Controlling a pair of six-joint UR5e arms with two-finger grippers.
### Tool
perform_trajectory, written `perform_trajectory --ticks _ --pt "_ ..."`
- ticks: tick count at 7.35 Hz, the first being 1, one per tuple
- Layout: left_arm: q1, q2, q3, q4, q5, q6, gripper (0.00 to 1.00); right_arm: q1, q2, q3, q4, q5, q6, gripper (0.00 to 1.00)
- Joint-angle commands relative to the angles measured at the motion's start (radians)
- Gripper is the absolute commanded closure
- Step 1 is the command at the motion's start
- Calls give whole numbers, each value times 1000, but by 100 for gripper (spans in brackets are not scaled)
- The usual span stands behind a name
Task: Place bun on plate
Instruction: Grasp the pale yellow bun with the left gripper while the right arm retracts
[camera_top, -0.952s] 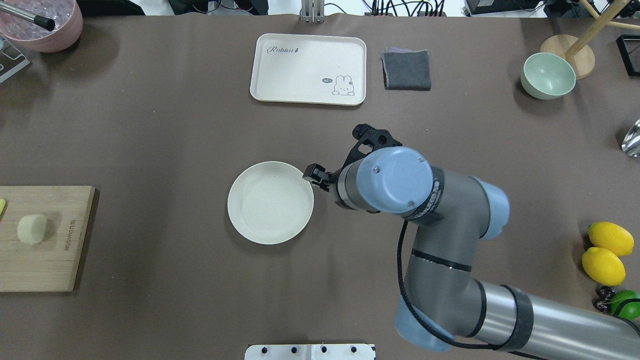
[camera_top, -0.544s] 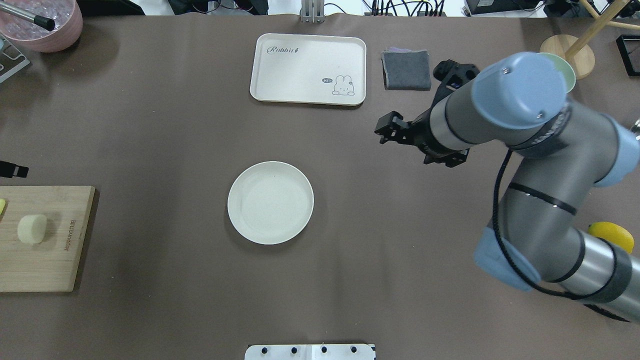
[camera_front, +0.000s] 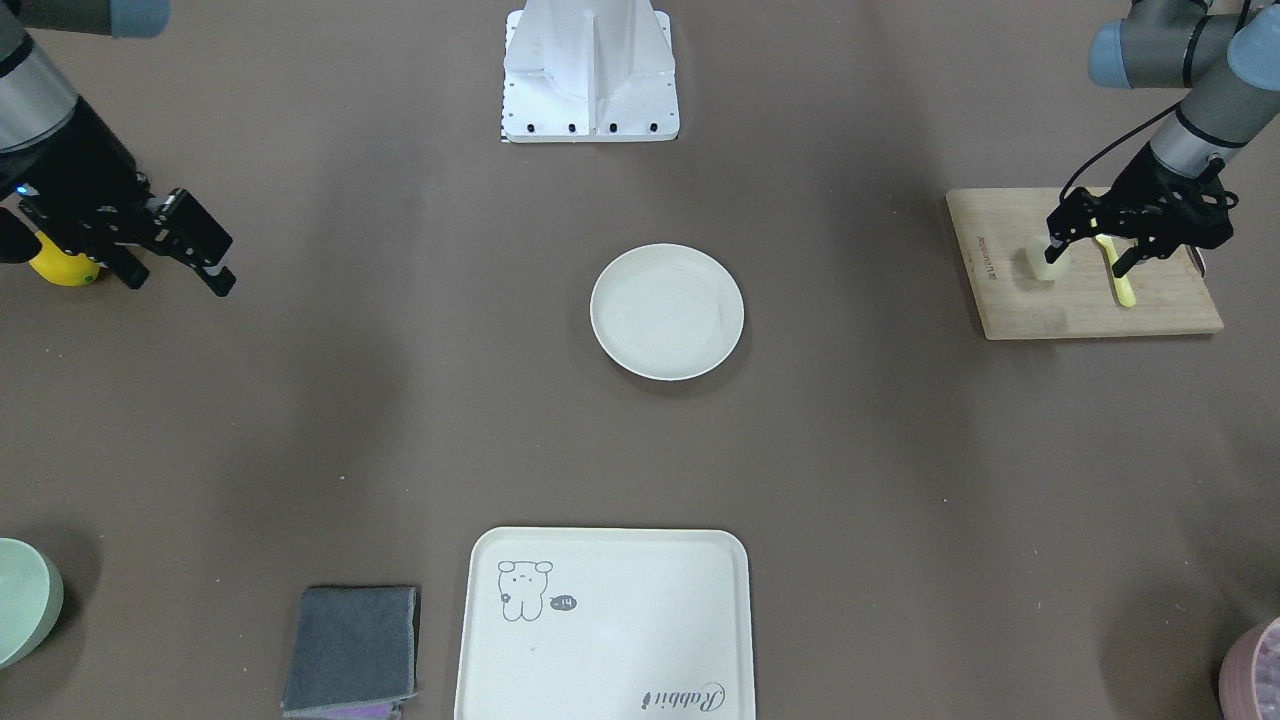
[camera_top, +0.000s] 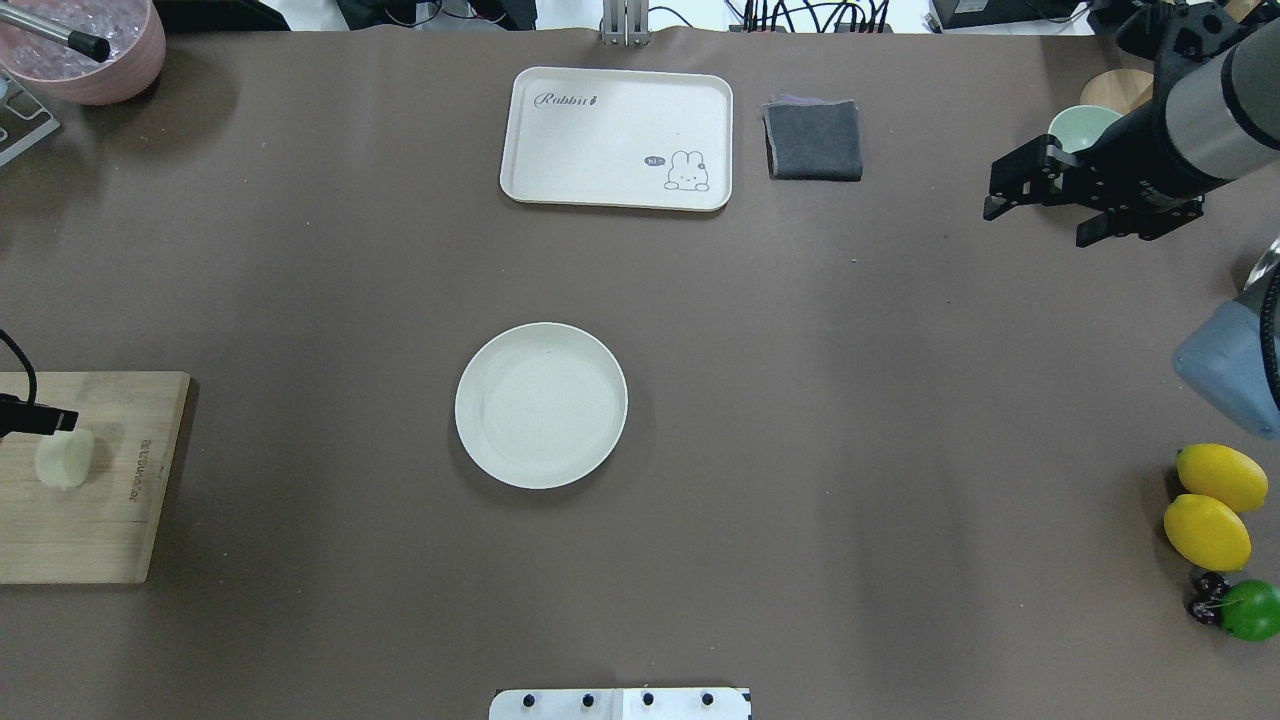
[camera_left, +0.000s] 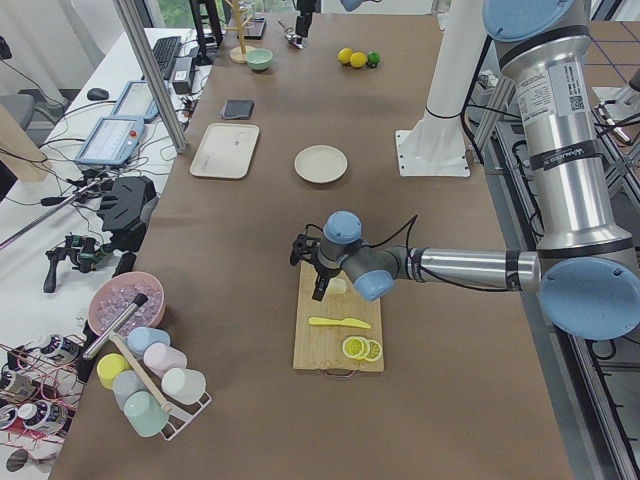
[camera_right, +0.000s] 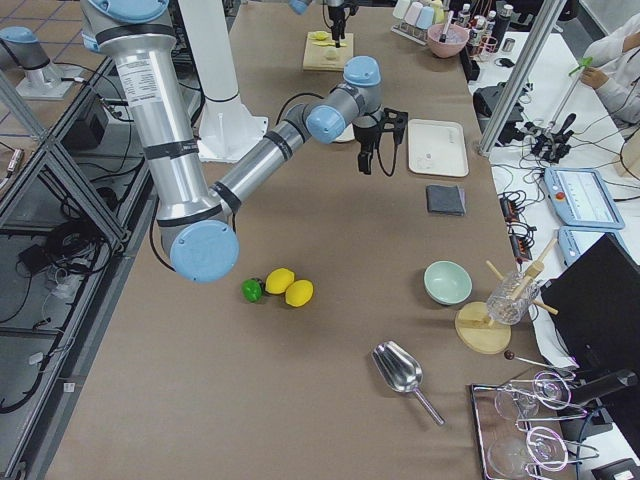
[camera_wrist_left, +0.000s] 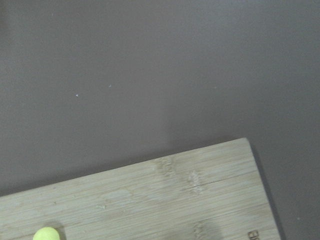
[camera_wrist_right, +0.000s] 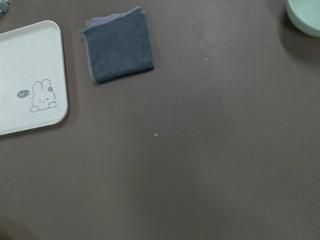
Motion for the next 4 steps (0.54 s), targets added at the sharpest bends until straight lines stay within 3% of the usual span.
perform_trajectory --ticks 1,4 --pt "52 3 58 -109 8 -89 10 50 -69 -1 6 15 -149 0" --pt "83 2 60 -164 30 -162 11 69 -71 -1 6 38 -161 0"
